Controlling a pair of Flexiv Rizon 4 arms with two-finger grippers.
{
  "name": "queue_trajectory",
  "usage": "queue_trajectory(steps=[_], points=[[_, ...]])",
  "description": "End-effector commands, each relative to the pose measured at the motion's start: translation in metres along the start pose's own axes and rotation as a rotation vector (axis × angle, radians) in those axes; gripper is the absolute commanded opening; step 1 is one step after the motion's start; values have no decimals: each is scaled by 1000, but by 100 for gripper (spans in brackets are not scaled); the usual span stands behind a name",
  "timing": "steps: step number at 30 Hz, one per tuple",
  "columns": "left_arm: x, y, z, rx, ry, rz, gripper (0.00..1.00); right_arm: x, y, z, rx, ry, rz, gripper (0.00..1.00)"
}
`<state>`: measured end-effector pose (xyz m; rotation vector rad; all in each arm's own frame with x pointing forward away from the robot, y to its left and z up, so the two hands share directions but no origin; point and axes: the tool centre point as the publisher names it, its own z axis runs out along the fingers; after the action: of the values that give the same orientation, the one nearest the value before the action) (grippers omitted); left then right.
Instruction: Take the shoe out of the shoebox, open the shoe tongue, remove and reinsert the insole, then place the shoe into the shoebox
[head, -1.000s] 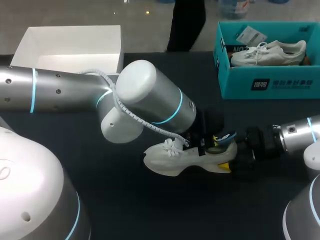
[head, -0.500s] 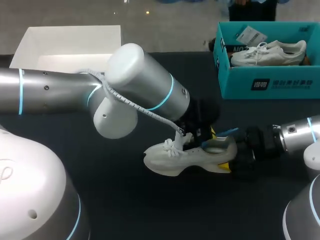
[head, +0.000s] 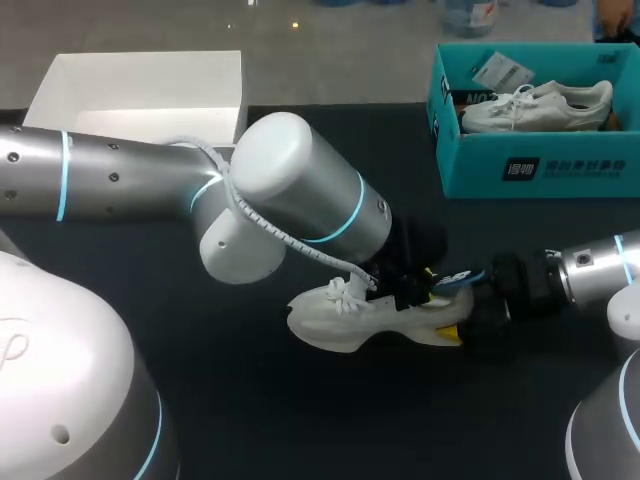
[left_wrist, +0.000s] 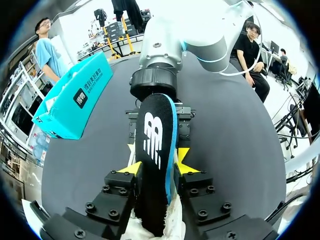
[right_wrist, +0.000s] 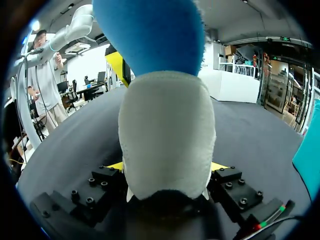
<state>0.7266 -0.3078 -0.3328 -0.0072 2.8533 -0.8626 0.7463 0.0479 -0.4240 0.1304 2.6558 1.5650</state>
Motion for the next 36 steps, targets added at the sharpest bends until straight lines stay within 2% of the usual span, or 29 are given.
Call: queue_trajectory(steps=[1, 6, 7, 11, 18, 25, 36], points=[[4, 3, 7, 3, -27, 2, 25, 0, 0, 1, 4, -1, 1, 0], [3, 9, 6, -5, -49, 6, 13, 0, 0, 1, 4, -1, 1, 0], [3, 10, 6, -9, -51, 4, 0, 0, 0, 1, 4, -1, 1, 0], [1, 12, 4, -21, -52, -4, 0, 0, 0, 1, 4, -1, 1, 0], [-2, -14, -42, 45, -21, -28, 0, 0, 0, 1, 4, -1, 1, 0], [-19, -39, -67, 130, 79, -116, 0, 0, 0, 1, 4, -1, 1, 0], [-23, -81, -113, 232, 161, -134, 0, 0, 0, 1, 4, -1, 1, 0]])
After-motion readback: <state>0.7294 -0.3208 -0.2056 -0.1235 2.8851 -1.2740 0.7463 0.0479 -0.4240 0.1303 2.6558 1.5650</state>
